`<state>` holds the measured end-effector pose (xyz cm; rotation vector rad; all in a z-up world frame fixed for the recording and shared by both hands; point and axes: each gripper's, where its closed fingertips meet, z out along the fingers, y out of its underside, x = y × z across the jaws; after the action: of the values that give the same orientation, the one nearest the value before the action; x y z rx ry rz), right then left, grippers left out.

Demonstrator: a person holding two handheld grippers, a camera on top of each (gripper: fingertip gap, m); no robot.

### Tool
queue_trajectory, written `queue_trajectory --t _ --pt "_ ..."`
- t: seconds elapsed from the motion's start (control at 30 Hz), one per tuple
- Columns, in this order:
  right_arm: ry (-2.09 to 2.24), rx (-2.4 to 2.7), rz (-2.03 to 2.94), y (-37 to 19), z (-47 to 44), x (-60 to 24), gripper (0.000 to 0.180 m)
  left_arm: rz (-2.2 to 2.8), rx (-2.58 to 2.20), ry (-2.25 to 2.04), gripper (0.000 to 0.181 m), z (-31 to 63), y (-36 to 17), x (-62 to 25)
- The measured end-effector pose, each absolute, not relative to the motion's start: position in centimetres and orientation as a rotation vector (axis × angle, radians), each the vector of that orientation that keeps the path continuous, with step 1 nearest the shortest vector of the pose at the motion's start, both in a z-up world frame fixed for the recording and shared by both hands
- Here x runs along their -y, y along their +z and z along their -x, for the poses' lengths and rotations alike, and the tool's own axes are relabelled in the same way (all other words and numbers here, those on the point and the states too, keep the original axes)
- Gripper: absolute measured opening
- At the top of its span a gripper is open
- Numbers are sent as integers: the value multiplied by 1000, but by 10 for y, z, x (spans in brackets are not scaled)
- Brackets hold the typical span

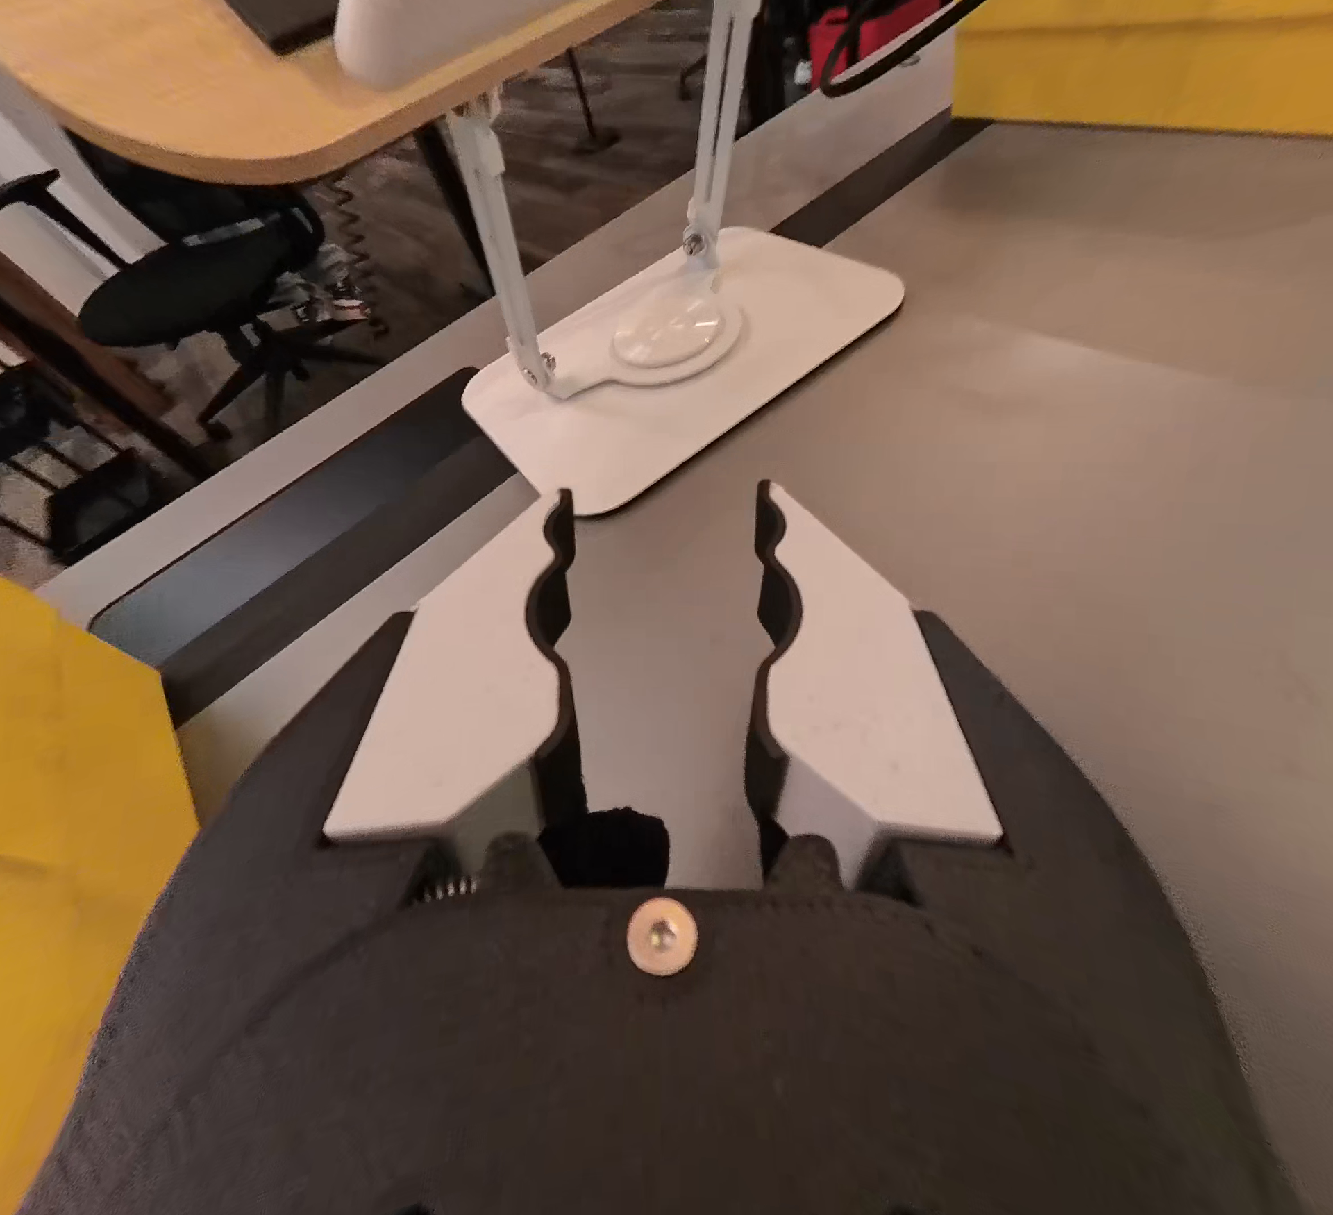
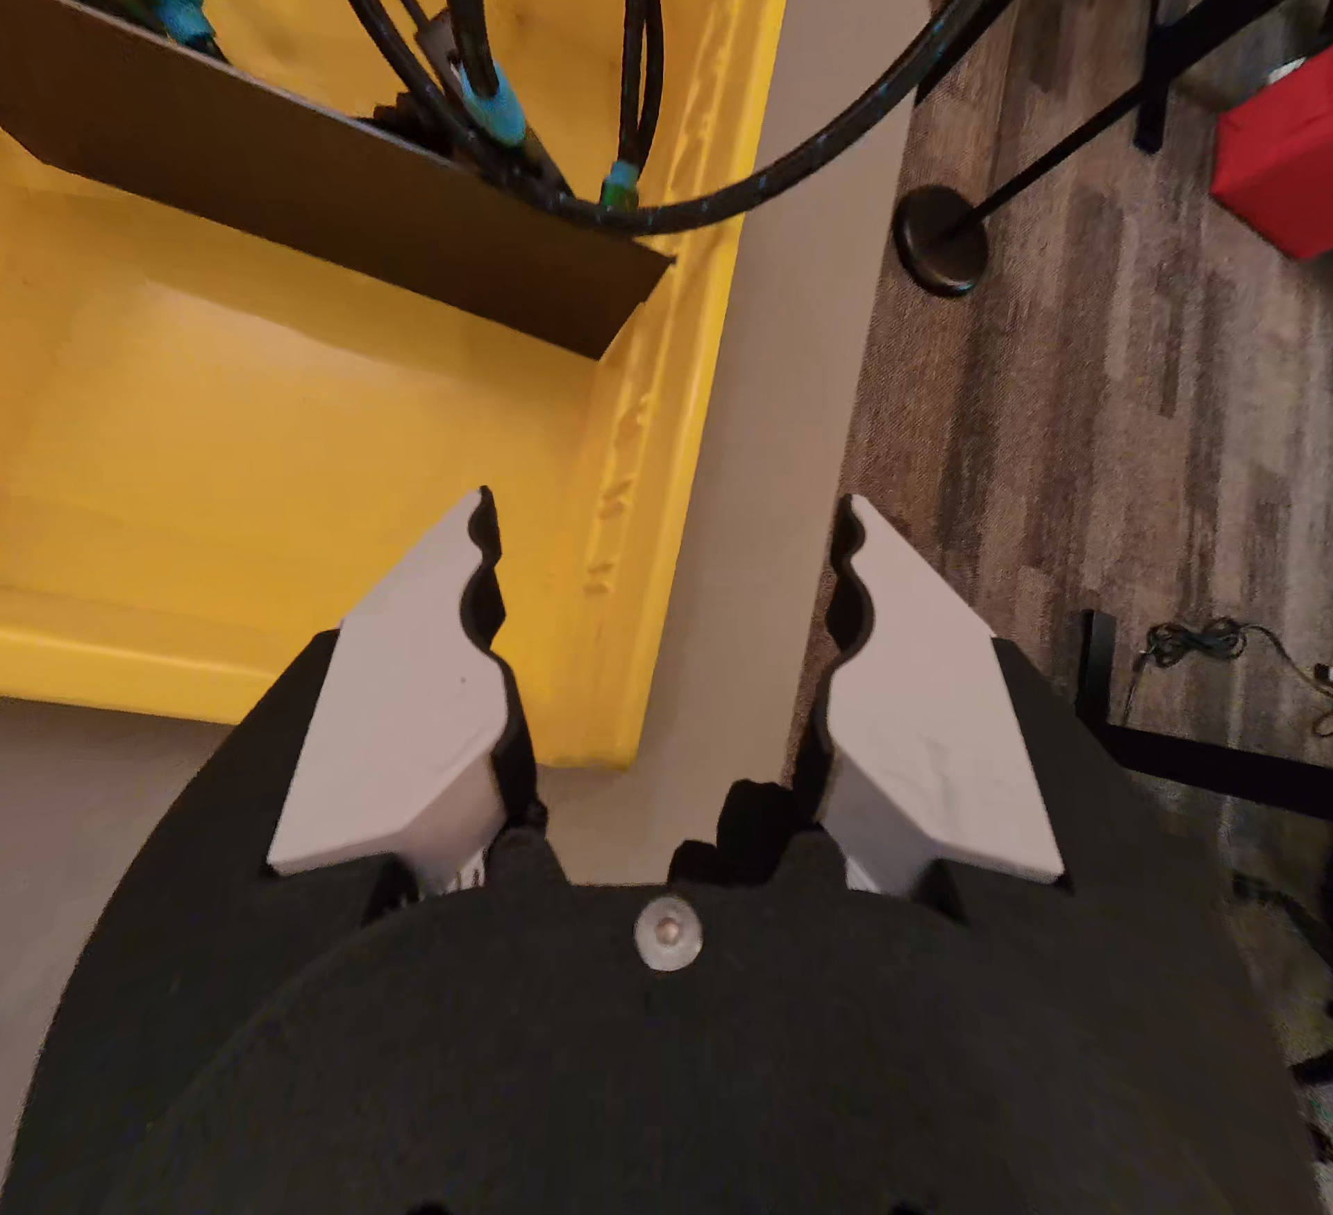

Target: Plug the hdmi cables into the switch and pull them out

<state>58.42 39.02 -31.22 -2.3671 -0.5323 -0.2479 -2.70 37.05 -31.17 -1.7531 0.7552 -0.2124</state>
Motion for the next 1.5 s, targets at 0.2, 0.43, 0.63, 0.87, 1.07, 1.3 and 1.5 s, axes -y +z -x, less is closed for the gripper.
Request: queue_trajectory --t 0.2,0.43,0.63,0.87,1.07,1.3,1.5 --pt "-153 540 2394 -340 -567 -394 81 1803 -781 -128 57 27 -324 -375" --pt "-182 533 2408 -348 -569 -401 61 1822 -780 -123 60 26 -329 -378" --pt "-256 568 2409 -348 -576 -401 46 1819 -759 -127 61 29 -328 -377" --pt "-151 560 2418 -344 -568 -390 19 1769 -752 -90 61 31 -313 -374" --pt "-60 514 2413 -343 -556 -369 16 1717 -721 -65 60 33 -280 -376" --pt "-16 483 2412 -343 -543 -336 15 1641 -735 159 61 68 -206 -378" --pt "18 522 2398 -343 -520 -302 14 1691 -643 438 63 183 -170 -372"
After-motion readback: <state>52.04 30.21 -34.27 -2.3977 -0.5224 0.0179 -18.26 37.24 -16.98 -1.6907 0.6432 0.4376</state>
